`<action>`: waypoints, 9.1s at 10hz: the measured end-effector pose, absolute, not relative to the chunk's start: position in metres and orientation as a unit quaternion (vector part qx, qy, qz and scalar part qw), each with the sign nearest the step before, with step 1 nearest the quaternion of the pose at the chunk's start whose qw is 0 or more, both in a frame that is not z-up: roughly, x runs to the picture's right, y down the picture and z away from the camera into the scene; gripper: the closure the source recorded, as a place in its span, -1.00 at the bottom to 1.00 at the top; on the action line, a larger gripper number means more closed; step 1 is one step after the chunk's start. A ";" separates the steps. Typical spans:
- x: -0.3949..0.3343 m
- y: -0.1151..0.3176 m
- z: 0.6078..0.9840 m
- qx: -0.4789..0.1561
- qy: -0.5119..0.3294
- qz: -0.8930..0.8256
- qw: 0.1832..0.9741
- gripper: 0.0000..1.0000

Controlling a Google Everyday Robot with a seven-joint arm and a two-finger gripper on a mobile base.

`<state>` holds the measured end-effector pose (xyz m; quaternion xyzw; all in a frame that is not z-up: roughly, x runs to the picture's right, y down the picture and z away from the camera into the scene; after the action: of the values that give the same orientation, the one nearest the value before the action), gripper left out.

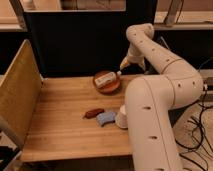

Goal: Drag the ceramic bowl in a circle

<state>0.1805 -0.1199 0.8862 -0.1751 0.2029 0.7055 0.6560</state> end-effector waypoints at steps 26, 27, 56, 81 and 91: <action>0.116 -0.035 0.971 -0.245 0.226 0.663 0.671 -0.60; 0.115 -0.027 0.976 -0.249 0.235 0.664 0.664 -0.60; 0.071 -0.037 0.994 -0.279 0.243 0.610 0.700 1.00; 0.066 -0.061 0.947 -0.314 0.236 0.501 0.771 1.00; 0.054 -0.062 0.944 -0.320 0.235 0.469 0.788 1.00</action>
<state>0.0538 -0.0616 0.9441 -0.3202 0.2353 0.4695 0.7885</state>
